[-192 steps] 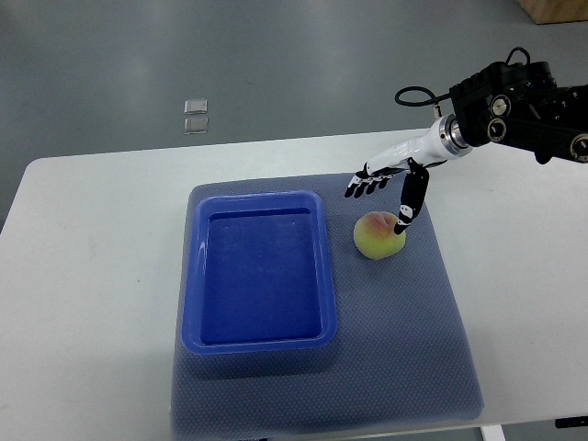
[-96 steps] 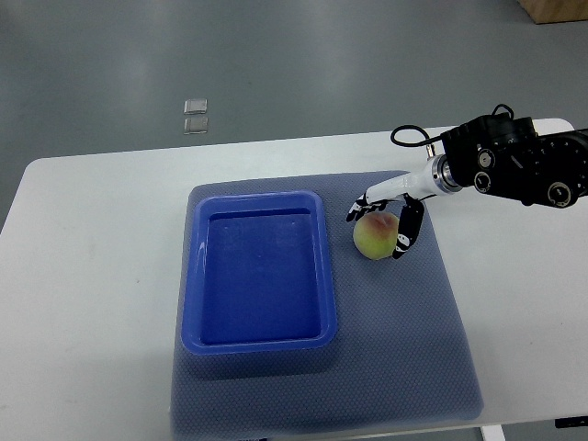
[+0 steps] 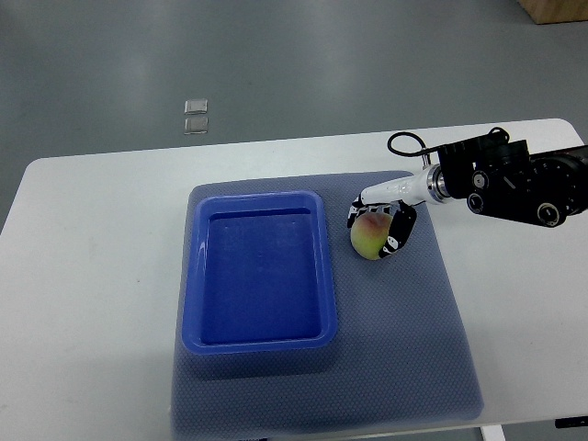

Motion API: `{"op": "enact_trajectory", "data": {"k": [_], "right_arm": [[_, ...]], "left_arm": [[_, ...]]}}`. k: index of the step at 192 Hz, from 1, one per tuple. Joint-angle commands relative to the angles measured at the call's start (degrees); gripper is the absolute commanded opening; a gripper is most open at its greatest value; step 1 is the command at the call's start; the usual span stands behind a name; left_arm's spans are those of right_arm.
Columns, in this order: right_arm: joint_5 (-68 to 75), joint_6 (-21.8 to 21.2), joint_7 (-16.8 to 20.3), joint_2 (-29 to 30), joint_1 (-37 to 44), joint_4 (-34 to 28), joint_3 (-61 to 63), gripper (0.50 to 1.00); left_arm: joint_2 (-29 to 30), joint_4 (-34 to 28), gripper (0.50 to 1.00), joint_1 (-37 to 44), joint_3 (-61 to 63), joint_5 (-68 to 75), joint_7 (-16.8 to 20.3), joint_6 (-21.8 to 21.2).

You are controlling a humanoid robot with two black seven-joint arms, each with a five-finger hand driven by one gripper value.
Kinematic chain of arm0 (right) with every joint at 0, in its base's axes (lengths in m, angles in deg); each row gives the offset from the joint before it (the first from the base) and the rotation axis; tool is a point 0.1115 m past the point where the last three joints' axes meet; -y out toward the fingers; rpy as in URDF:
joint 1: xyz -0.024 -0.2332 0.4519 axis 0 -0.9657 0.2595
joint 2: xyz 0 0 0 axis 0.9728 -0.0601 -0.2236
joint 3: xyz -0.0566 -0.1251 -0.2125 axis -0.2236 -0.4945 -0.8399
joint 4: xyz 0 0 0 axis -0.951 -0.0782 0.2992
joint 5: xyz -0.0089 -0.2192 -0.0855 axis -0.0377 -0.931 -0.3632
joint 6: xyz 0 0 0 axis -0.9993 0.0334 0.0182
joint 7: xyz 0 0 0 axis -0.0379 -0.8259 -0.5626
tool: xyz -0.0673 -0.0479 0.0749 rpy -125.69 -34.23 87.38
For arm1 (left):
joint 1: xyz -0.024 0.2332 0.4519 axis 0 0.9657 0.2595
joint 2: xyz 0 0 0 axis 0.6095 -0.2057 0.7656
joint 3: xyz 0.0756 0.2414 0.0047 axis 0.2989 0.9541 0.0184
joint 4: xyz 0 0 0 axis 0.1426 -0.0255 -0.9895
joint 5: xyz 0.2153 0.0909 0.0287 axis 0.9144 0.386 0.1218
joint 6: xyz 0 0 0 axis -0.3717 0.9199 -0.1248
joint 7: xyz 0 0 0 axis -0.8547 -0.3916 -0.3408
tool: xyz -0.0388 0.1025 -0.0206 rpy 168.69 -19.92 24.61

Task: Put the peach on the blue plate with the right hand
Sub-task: 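Lower the right hand over the peach and close fingers around it, then lift the peach up off the mat with the right hand, then carry the peach over the blue tray and lower it inside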

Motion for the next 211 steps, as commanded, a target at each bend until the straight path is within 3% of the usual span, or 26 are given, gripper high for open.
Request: {"op": "enact_trajectory", "data": {"k": [1,24,46,60,61,103,134,151,152,164,174,175,177,190,200,201,211], "right_arm": [[0.2,-0.4,0.0,-0.9,1.9,-0.4,0.7,0.500],[1.0,-2.0,0.0,-3.8,9.8,-4.4,1.0,0.500],[2.6,-8.9,0.0,-8.7,19.3,-9.8,1.3,0.500],[2.9,-9.9,0.0,-9.5,21.0,-10.7,1.4,0.500],[3.4,-11.6,0.0,-11.1,24.3,-12.5,1.5,0.500],[3.5,-12.6,0.3,-12.9,29.1,-15.8,1.3,0.500],[6.6,-6.8,0.7,-5.3,29.2,-15.1,1.4,0.500],[7.7,-6.2,0.9,-3.2,28.9,-14.8,1.3,0.500],[9.3,-5.3,1.1,0.8,28.5,-13.1,1.3,0.500],[10.3,-5.1,1.2,6.1,26.8,-9.7,1.3,0.500],[10.3,-5.1,1.2,6.1,26.8,-9.7,1.3,0.500],[10.7,-4.8,1.1,9.9,25.2,-6.4,1.3,0.500],[10.7,-4.7,1.1,10.8,24.9,-5.7,1.3,0.500],[10.7,-4.3,1.1,15.6,22.7,-2.2,1.1,0.500],[10.7,-4.3,1.1,15.6,22.7,-2.2,1.1,0.500],[10.7,-4.1,1.1,19.1,20.6,0.3,1.0,0.500],[10.7,-4.0,1.1,20.7,18.5,2.3,1.0,0.500]], "left_arm": [[0.0,0.0,1.000,0.0,0.0,0.0,0.0,0.0],[0.0,0.0,1.000,0.0,0.0,0.0,0.0,0.0],[0.0,-0.2,1.000,0.0,-0.1,0.0,0.0,0.0],[0.0,-0.3,1.000,0.0,-0.1,0.0,0.0,0.0],[0.0,-0.4,1.000,0.0,-0.1,0.0,0.0,0.0],[0.0,0.3,1.000,0.0,0.0,0.1,0.0,0.0],[0.0,0.3,1.000,0.0,0.1,0.2,0.0,0.0],[0.0,0.3,1.000,0.0,0.1,0.1,0.0,0.0],[0.0,0.3,1.000,0.0,0.1,0.2,0.0,0.0],[0.0,0.3,1.000,0.0,0.1,0.2,0.0,0.1],[0.0,0.3,1.000,0.0,0.1,0.2,0.0,0.1],[0.0,0.3,1.000,0.0,0.1,0.2,0.0,0.1],[0.0,0.3,1.000,0.0,0.1,0.2,0.0,0.1],[0.0,0.3,1.000,0.0,0.1,0.1,0.0,0.0],[0.0,0.3,1.000,0.0,0.1,0.1,0.0,0.0],[0.0,0.2,1.000,0.0,0.0,0.1,0.0,0.1],[0.0,0.2,1.000,0.0,0.0,0.1,0.0,0.0]]}}
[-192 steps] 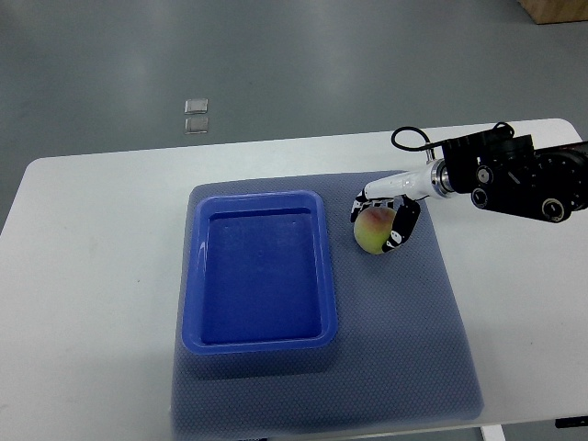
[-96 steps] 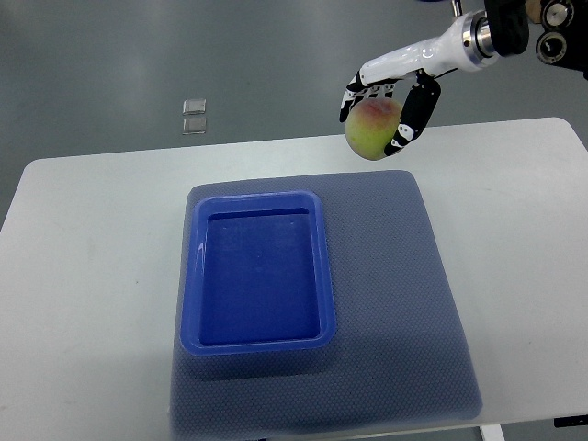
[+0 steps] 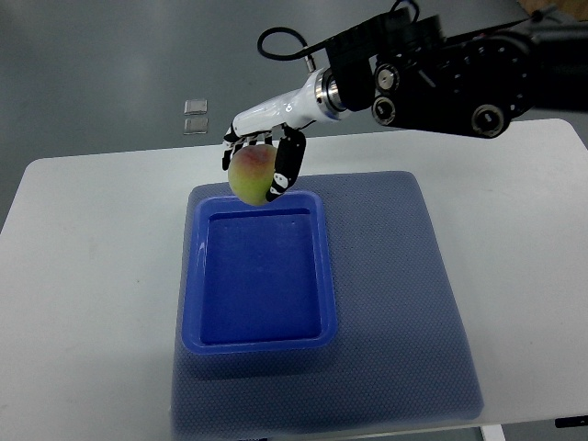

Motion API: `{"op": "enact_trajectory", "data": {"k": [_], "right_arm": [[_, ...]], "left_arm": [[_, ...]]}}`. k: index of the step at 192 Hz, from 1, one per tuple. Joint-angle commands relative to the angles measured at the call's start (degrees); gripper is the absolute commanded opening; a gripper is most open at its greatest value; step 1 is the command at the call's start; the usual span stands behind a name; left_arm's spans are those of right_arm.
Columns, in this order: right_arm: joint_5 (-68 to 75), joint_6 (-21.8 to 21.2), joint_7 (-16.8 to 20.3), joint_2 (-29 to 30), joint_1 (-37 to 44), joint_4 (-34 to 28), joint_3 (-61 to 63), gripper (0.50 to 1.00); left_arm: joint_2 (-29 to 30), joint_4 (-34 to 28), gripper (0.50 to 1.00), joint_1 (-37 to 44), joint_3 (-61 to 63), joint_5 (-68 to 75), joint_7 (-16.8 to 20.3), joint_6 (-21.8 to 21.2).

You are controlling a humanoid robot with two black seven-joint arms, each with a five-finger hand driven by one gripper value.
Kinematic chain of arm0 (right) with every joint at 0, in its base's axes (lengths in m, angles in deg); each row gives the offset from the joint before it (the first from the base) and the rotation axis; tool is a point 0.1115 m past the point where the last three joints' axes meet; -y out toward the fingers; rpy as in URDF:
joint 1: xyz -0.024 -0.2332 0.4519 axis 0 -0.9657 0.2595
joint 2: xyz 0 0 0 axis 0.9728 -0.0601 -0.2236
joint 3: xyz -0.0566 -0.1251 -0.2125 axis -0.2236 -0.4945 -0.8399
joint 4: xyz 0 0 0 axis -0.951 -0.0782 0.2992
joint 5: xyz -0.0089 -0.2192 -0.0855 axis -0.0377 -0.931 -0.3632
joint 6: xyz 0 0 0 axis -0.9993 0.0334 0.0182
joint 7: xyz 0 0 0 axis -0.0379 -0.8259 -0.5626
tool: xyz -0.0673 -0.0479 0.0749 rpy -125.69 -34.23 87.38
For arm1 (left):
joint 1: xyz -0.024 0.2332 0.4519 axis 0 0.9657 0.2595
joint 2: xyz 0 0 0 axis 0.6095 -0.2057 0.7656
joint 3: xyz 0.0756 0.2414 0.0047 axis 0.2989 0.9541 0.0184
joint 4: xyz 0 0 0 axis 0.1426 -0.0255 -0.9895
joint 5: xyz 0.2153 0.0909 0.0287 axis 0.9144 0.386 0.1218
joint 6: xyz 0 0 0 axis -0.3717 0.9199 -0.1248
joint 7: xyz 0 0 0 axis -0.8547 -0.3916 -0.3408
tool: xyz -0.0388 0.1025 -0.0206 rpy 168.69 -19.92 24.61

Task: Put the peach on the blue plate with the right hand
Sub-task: 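Carry the peach over the blue tray and lower it inside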

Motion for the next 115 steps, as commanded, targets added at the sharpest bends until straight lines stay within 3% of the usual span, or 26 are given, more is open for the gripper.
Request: {"op": "enact_trajectory", "data": {"k": [1,43,115], "right_arm": [[0.0,0.3,-0.1,5.8,-4.3,4.9,-0.1,0.500],[-0.9,1.3,-0.1,5.8,-13.2,13.0,-0.6,0.500],[-0.4,1.3,-0.7,5.8,-18.1,13.9,-0.4,0.500]], "left_arm": [[0.0,-0.1,1.000,0.0,-0.1,-0.1,0.0,0.0],[0.0,-0.1,1.000,0.0,-0.1,-0.2,0.0,0.0],[0.0,0.0,1.000,0.0,0.0,-0.1,0.0,0.0]]}}
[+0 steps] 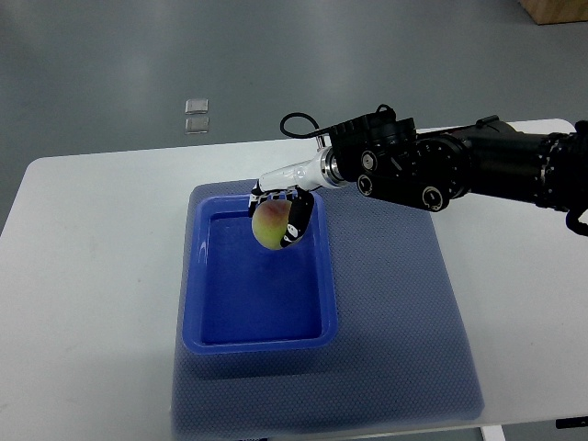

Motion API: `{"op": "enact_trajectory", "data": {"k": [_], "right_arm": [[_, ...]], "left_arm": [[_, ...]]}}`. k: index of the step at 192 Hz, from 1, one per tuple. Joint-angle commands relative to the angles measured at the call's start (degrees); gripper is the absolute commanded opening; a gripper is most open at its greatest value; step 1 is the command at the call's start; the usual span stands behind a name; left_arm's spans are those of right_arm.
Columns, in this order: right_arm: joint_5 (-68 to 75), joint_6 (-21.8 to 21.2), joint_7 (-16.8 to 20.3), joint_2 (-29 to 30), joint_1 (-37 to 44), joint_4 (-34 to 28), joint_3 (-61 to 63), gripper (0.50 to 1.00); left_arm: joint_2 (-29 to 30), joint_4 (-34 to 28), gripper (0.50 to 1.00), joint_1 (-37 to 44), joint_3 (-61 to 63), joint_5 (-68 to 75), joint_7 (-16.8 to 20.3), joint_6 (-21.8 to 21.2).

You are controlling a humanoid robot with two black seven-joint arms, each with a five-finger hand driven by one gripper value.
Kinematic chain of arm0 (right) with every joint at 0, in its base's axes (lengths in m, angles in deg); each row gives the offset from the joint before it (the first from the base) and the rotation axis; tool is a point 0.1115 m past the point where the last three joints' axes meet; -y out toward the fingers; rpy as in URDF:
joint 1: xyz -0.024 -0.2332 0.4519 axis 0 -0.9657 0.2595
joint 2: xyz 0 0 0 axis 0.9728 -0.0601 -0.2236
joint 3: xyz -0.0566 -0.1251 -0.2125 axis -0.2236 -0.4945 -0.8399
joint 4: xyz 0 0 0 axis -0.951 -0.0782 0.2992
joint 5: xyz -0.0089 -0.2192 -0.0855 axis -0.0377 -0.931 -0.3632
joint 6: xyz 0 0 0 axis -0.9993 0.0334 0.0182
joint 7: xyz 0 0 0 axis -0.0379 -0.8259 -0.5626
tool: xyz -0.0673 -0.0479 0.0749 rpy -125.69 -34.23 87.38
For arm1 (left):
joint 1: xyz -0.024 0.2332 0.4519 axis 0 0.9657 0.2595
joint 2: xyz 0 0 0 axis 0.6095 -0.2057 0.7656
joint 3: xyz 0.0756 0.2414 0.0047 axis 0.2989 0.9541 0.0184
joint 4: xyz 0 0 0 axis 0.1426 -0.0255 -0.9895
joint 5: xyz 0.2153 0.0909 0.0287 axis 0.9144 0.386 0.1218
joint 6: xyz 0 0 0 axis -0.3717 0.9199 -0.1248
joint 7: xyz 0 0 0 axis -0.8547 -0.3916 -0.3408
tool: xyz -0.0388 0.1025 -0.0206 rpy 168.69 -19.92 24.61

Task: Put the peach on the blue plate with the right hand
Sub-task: 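Carry the peach over the blue tray and lower it inside, then open the right hand to release the peach in the tray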

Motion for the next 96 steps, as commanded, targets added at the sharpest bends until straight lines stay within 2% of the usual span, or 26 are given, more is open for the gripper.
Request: {"op": "enact_trajectory", "data": {"k": [1,52,74,75,76,77,78,79,80,81,82,83,87,96], "right_arm": [[0.7,0.0,-0.3,0.0,-1.0,-0.1,0.3,0.500],[0.7,0.0,-0.3,0.0,-3.2,-0.2,0.4,0.500],[0.9,-0.1,-1.6,0.0,-3.8,-0.4,0.8,0.500],[0.9,-0.1,-1.7,0.0,-3.8,-0.4,0.8,0.547],[0.9,-0.1,-1.7,0.0,-3.8,-0.4,0.8,0.547],[0.9,-0.1,-1.8,0.0,-3.8,-0.5,0.8,0.614],[0.9,-0.1,-1.8,0.0,-3.8,-0.5,0.8,0.615],[1.0,-0.1,-1.8,0.0,-3.8,-0.5,0.8,0.672],[1.0,-0.1,-1.8,0.0,-3.8,-0.5,0.8,0.672],[1.0,-0.1,-1.9,0.0,-3.8,-0.5,0.8,0.725],[1.0,-0.1,-1.9,0.0,-3.8,-0.5,0.8,0.725],[1.0,-0.1,-2.0,0.0,-3.8,-0.5,0.9,0.768],[1.0,-0.1,-2.0,0.0,-3.9,-0.6,0.9,0.809],[1.0,-0.2,-2.0,0.0,-3.9,-0.6,0.9,0.829]], "left_arm": [[0.0,0.1,1.000,0.0,0.0,0.1,0.0,0.0],[0.0,0.1,1.000,0.0,0.0,0.1,0.0,0.0],[0.0,0.1,1.000,0.0,0.0,0.1,0.0,0.0],[0.0,0.1,1.000,0.0,0.0,0.1,0.0,0.0],[0.0,0.1,1.000,0.0,0.0,0.1,0.0,0.0],[0.0,0.1,1.000,0.0,0.0,0.1,0.0,0.0],[0.0,0.1,1.000,0.0,0.0,0.1,0.0,0.0],[0.0,0.1,1.000,0.0,0.0,0.1,0.0,0.0],[0.0,0.1,1.000,0.0,0.0,0.1,0.0,0.0],[0.0,0.1,1.000,0.0,0.0,0.1,0.0,0.0],[0.0,0.1,1.000,0.0,0.0,0.1,0.0,0.0],[0.0,0.1,1.000,0.0,0.0,0.1,0.0,0.0],[0.0,0.1,1.000,0.0,0.0,0.1,0.0,0.0],[0.0,0.1,1.000,0.0,0.0,0.1,0.0,0.0]]}}
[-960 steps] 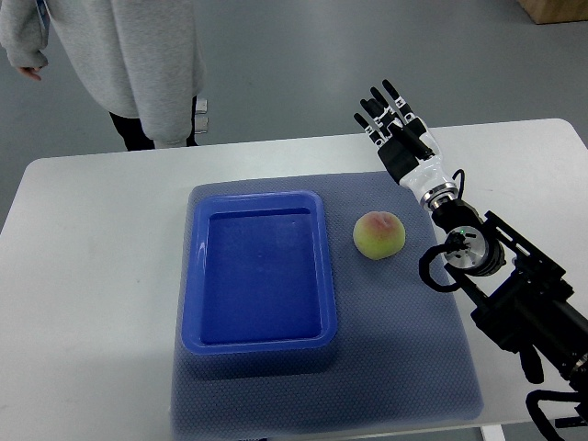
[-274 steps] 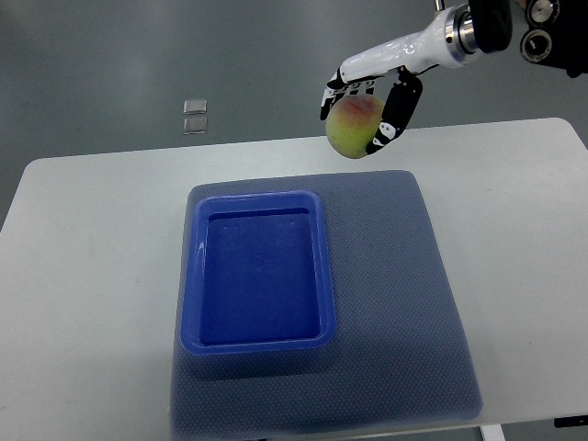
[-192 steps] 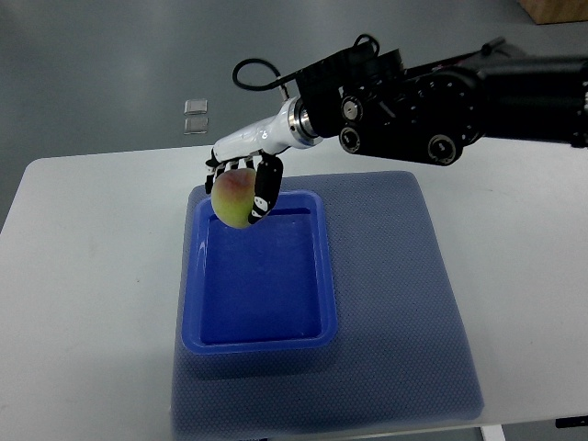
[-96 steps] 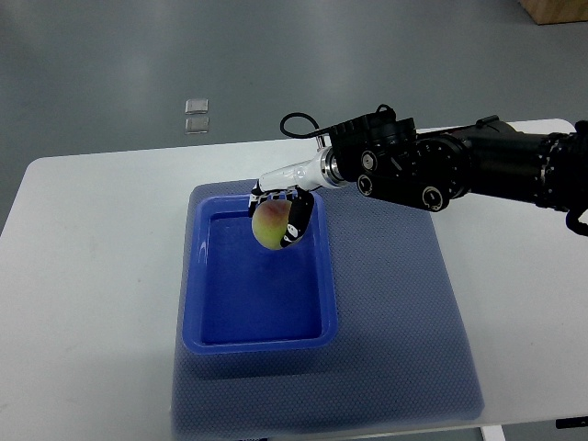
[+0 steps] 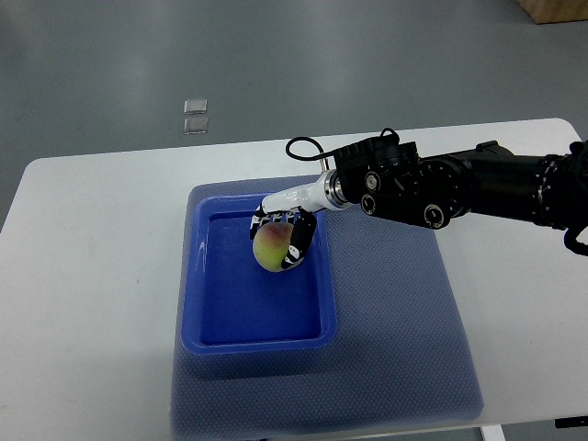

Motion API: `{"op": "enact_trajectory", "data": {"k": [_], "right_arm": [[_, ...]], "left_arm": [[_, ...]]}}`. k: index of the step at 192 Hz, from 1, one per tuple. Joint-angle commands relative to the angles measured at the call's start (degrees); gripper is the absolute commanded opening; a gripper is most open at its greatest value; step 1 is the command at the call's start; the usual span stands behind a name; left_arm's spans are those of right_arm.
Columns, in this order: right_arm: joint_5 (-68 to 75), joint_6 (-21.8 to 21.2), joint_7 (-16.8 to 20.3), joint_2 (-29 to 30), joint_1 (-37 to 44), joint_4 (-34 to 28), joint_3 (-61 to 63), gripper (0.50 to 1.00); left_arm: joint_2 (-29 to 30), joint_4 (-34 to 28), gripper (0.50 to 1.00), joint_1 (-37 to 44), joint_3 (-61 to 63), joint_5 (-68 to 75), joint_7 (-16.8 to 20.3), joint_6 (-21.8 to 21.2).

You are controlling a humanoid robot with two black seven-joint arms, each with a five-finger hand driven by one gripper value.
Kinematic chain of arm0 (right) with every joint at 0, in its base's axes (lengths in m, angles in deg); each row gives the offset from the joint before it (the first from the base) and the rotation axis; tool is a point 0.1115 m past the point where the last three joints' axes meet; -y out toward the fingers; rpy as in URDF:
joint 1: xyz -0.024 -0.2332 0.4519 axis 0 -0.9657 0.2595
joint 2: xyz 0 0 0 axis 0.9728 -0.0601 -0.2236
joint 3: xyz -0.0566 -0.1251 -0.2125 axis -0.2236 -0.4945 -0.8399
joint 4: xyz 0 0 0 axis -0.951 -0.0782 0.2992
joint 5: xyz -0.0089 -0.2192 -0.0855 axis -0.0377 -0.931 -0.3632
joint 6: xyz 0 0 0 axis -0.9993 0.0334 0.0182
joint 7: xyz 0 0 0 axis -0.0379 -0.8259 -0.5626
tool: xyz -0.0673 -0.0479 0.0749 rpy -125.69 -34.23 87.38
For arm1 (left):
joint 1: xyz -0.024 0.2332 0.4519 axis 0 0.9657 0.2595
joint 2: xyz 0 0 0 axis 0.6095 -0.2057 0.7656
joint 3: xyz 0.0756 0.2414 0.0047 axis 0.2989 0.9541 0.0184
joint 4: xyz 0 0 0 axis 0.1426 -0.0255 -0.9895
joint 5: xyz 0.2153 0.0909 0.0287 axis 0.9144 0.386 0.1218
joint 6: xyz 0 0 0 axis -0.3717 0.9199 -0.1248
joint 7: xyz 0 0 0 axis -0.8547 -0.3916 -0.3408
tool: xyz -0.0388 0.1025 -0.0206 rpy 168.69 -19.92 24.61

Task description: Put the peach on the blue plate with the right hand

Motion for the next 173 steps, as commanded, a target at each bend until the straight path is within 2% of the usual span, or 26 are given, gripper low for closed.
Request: {"op": "enact_trajectory", "data": {"k": [1,16,26,33,70,83,134,158,168,169,173], "right_arm": [[0.1,-0.2,-0.4,0.0,-0.2,-0.1,0.1,0.834],[0.1,-0.4,-0.5,0.0,0.0,-0.1,0.1,0.891],[0.1,-0.4,-0.5,0.0,0.0,-0.1,0.1,0.891],[0.1,-0.6,-0.5,0.0,0.4,-0.1,0.2,0.932],[0.1,-0.1,-0.8,0.0,1.2,-0.1,1.0,0.932],[0.1,-0.7,-1.7,0.0,2.3,-0.1,4.4,0.932],[0.1,-0.1,-1.8,-0.1,4.4,0.0,15.6,0.932],[0.2,0.1,-1.9,-5.7,0.6,0.0,24.4,0.932],[0.2,0.1,-1.9,-5.7,0.5,0.0,24.4,0.932],[0.2,0.1,-2.1,-8.2,-2.8,0.1,29.3,0.932],[0.2,0.1,-2.2,-9.4,-4.4,0.2,32.0,0.932]], "left_arm": [[0.0,0.0,1.000,0.0,0.0,0.0,0.0,0.0],[0.0,0.0,1.000,0.0,0.0,0.0,0.0,0.0],[0.0,0.0,1.000,0.0,0.0,0.0,0.0,0.0],[0.0,0.0,1.000,0.0,-0.1,0.0,0.0,0.0],[0.0,0.0,1.000,0.0,0.0,0.0,0.0,0.0],[0.0,-0.1,1.000,0.0,0.0,-0.1,0.0,-0.1],[0.0,0.0,1.000,0.0,0.0,0.0,0.0,-0.1],[0.0,0.1,1.000,0.0,0.0,0.1,0.0,-0.1],[0.0,0.1,1.000,0.0,0.0,0.1,0.0,-0.1],[0.0,0.0,1.000,0.0,0.0,0.1,0.0,0.0],[0.0,0.0,1.000,0.0,0.0,0.1,0.0,0.0]]}}
